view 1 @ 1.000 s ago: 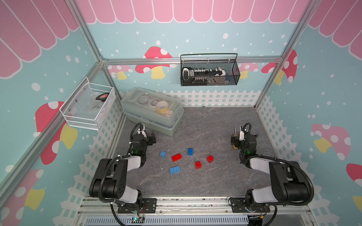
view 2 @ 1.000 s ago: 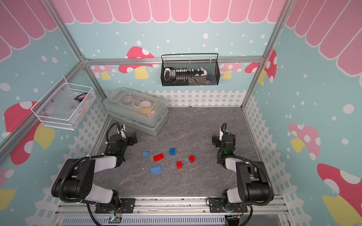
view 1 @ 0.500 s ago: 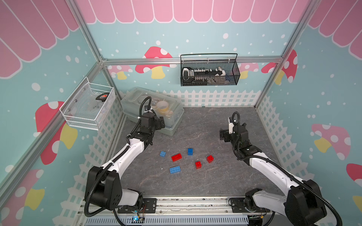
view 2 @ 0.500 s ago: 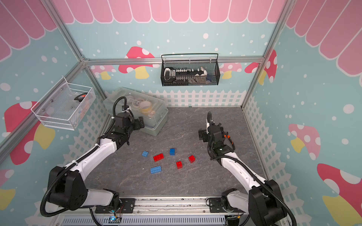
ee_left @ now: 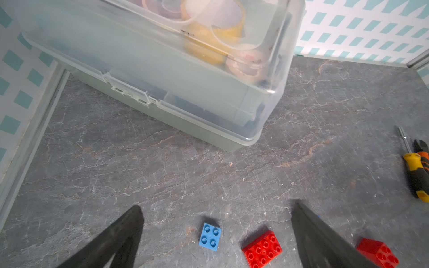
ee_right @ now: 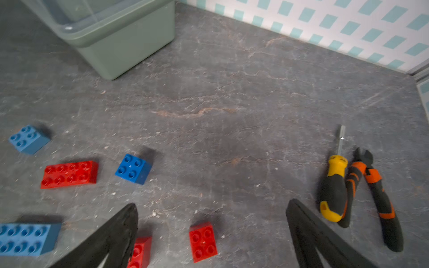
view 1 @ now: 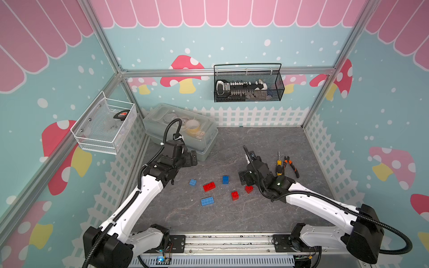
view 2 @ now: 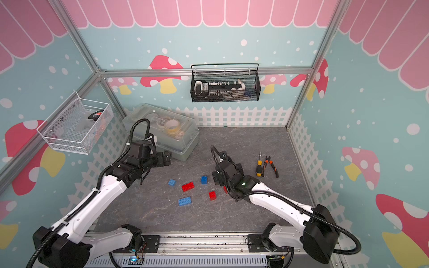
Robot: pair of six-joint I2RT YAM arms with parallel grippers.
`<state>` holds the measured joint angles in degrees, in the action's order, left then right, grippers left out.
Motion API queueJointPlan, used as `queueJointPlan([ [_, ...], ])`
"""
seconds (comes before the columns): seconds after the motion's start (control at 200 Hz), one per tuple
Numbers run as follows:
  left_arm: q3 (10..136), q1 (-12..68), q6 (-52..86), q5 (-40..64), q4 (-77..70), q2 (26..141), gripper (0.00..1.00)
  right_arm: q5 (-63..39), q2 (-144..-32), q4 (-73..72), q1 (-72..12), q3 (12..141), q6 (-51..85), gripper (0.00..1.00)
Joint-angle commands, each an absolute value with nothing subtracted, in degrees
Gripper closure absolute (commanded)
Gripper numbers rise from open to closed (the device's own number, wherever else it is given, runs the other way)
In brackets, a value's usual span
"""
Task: Assemble a giraffe with lego
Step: Pick up the lego brick from the center of the board.
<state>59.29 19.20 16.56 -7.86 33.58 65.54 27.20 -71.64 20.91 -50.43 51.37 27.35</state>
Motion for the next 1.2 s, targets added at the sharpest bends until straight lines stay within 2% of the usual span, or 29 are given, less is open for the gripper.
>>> queueJointPlan([
  [0.0,57.4,19.2,17.9,-4.7,38.6,63.8,0.0,30.3,-74.4,26.7,-55.0,54.5,34.1,0.01],
  [0.12,56.4,19.1,18.3,-2.2,39.1,63.1,0.01,28.0,-77.6,26.7,-59.0,56.3,38.6,0.05],
  [0.31,55.8,17.7,18.2,3.7,39.0,64.6,0.0,31.8,-82.5,29.8,-65.5,60.5,46.7,0.08],
  [0.46,55.7,14.1,17.7,12.0,39.0,66.0,0.01,29.0,-86.1,28.3,-67.7,61.3,51.1,0.09],
  [0.75,55.6,11.6,15.9,19.8,40.2,67.2,0.01,26.2,-95.7,25.8,-70.6,65.6,53.2,0.08],
  [1.196,55.1,10.8,16.7,17.7,41.4,67.5,0.01,20.7,-108.3,17.9,-72.9,71.1,52.6,0.08],
])
